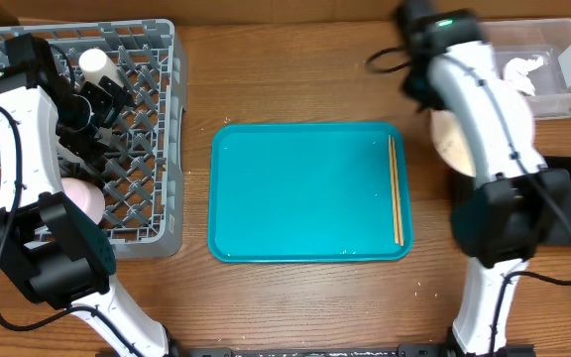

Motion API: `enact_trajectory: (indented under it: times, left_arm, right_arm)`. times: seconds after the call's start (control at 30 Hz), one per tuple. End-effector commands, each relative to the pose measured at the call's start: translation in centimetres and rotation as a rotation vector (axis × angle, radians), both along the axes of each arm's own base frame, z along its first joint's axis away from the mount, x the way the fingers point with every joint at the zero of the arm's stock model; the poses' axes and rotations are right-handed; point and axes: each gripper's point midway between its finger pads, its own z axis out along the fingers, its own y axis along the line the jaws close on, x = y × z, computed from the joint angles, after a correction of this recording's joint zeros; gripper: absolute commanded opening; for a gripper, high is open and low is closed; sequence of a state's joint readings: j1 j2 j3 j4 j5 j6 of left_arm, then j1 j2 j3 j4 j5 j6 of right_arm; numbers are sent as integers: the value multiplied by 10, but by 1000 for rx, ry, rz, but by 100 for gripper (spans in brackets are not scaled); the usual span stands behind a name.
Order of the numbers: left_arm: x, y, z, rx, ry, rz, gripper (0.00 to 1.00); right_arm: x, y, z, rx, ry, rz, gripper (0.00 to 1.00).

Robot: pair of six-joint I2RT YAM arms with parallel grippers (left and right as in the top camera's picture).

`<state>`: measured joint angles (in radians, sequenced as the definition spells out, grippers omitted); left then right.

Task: Sort waste into correct bins and load items into the dishwasher
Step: 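Carry the plate right over the black tray, then tilt the plate to pour the rice onto the black tray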

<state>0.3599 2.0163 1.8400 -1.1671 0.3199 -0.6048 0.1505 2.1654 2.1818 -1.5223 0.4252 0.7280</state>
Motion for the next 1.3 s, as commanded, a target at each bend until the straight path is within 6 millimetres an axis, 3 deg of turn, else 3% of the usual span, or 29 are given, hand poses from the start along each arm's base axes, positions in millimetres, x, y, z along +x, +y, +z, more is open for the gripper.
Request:
enact_trajectory:
  times: [0.0,0.23,0.5,0.7,0.83,1.03,1.27]
  left_arm:
    - [3,-4,-3,-18,9,6,100]
    - [3,-4,-3,-18,9,6,100]
    - [3,-4,-3,-17,9,6,100]
    - [3,-4,-3,-17,9,5,100]
    - [3,-4,-3,-18,9,5,100]
    - [2,-3,-3,-17,9,8,100]
    - [3,-4,-3,-17,9,6,100]
  right_arm:
    - [1,-29,3,128,-10,-72,4]
    - [-5,-81,-4,323,-28,-217,4]
    - [-5,-107,-2,514,-77,-245,4]
    - [-8,-111,5,692,-115,-286,4]
    - [-12,-125,7,730,-135,-315,4]
    - [-14,-134,19,862,-202,-208,4]
    - [-32,-161,22,899,-219,-270,4]
